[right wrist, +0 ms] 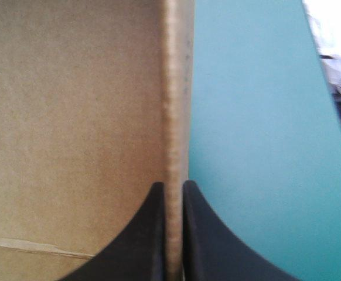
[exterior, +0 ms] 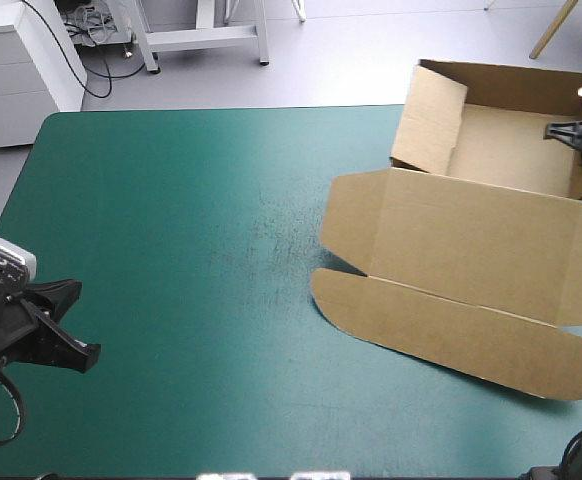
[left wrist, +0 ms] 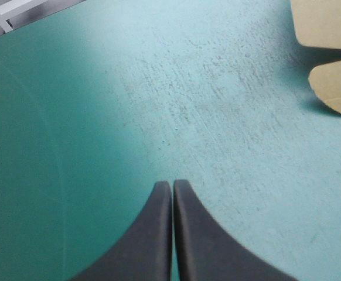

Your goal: Fold the box

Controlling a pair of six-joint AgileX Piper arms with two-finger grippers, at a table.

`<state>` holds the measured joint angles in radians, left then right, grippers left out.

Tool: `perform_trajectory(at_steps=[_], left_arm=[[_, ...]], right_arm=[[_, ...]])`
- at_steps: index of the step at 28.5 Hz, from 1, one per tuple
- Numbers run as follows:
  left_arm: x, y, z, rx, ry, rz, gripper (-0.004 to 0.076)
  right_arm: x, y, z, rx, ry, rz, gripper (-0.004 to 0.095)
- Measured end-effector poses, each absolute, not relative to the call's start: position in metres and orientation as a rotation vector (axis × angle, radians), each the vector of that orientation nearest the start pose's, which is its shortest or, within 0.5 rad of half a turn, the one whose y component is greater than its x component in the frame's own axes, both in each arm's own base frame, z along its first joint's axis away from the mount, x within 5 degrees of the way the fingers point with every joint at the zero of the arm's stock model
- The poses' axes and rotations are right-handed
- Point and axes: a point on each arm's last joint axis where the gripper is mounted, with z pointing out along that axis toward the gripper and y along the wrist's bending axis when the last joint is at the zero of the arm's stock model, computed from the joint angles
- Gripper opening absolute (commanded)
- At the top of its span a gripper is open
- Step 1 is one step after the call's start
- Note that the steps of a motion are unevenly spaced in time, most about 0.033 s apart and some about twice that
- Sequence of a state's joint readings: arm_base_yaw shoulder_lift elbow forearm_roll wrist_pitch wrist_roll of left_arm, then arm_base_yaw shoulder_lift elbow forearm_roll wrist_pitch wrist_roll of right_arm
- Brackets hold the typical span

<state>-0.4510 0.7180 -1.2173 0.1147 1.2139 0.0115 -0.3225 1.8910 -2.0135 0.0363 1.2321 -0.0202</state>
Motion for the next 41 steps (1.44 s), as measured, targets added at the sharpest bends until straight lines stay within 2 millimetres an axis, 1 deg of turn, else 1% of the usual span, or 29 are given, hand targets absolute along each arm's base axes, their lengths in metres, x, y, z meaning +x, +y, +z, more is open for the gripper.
perform_trajectory(at_steps=[1, 2, 3, 9, 12, 15, 16, 17, 19, 20, 21, 22, 24, 26, 28, 29, 30, 32, 35, 36, 37, 39, 41], left_arm=[[0.079, -0.027, 0.442, 0.487, 2.139, -0.107, -0.0010], [0.079, -0.027, 0.442, 0.487, 2.139, -0.107, -0.0010], [0.079, -0.027, 0.442, 0.487, 2.139, -0.108, -0.0010], [0.078, -0.027, 0.441, 0.489, 2.150, -0.108, -0.0010], [0.078, -0.027, 0.441, 0.490, 2.156, -0.107, -0.0010], [0.078, -0.027, 0.441, 0.491, 2.158, -0.107, -0.0010], [0.078, -0.027, 0.441, 0.491, 2.158, -0.107, -0.0010], [0.078, -0.027, 0.441, 0.491, 2.158, -0.107, -0.0010], [0.078, -0.027, 0.441, 0.491, 2.158, -0.107, -0.0010], [0.078, -0.027, 0.441, 0.491, 2.158, -0.107, -0.0010], [0.078, -0.027, 0.441, 0.491, 2.158, -0.107, -0.0010], [0.078, -0.027, 0.441, 0.491, 2.158, -0.107, -0.0010], [0.078, -0.027, 0.440, 0.491, 2.159, -0.106, -0.0010], [0.078, -0.027, 0.440, 0.491, 2.159, -0.108, -0.0010], [0.078, -0.027, 0.440, 0.492, 2.159, -0.111, -0.0010], [0.078, -0.027, 0.440, 0.492, 2.159, -0.111, -0.0010], [0.078, -0.027, 0.440, 0.492, 2.159, -0.111, -0.0010], [0.078, -0.027, 0.440, 0.490, 2.159, -0.112, -0.0010], [0.078, -0.027, 0.441, 0.489, 2.154, -0.111, -0.0010], [0.078, -0.028, 0.441, 0.489, 2.150, -0.114, -0.0010], [0.078, -0.028, 0.441, 0.487, 2.146, -0.118, -0.0010], [0.077, -0.028, 0.441, 0.476, 2.134, -0.137, -0.0010], [0.076, -0.028, 0.440, 0.462, 2.116, -0.156, -0.0010]], right_arm=[[0.387, -0.153, 0.370, 0.468, 2.563, -0.101, -0.0019], [0.385, -0.164, 0.367, 0.496, 2.564, -0.110, -0.0019], [0.382, -0.181, 0.361, 0.537, 2.566, -0.125, -0.0019], [0.378, -0.221, 0.340, 0.626, 2.574, -0.222, -0.0008], [0.376, -0.234, 0.331, 0.649, 2.597, -0.280, 0.0057], [0.374, -0.241, 0.327, 0.667, 2.606, -0.298, 0.0250], [0.373, -0.242, 0.326, 0.675, 2.606, -0.293, 0.0380], [0.373, -0.242, 0.325, 0.681, 2.612, -0.285, 0.0478], [0.372, -0.243, 0.324, 0.690, 2.625, -0.272, 0.0722], [0.371, -0.242, 0.323, 0.693, 2.635, -0.269, 0.0820], [0.371, -0.242, 0.323, 0.694, 2.641, -0.270, 0.0894], [0.370, -0.242, 0.322, 0.696, 2.646, -0.270, 0.0940], [0.370, -0.242, 0.322, 0.696, 2.649, -0.271, 0.0934], [0.369, -0.242, 0.324, 0.696, 2.646, -0.272, 0.0901], [0.367, -0.240, 0.330, 0.692, 2.633, -0.274, 0.0817], [0.364, -0.238, 0.336, 0.689, 2.619, -0.279, 0.0743], [0.362, -0.236, 0.343, 0.686, 2.604, -0.279, 0.0649], [0.353, -0.229, 0.363, 0.678, 2.554, -0.270, 0.0432], [0.338, -0.211, 0.398, 0.640, 2.464, -0.192, 0.0020], [0.333, -0.204, 0.410, 0.609, 2.435, -0.157, -0.0013], [0.329, -0.197, 0.419, 0.575, 2.414, -0.130, 0.0004], [0.322, -0.179, 0.438, 0.505, 2.363, -0.069, 0.0001], [0.318, -0.158, 0.451, 0.430, 2.338, -0.041, 0.0001]])
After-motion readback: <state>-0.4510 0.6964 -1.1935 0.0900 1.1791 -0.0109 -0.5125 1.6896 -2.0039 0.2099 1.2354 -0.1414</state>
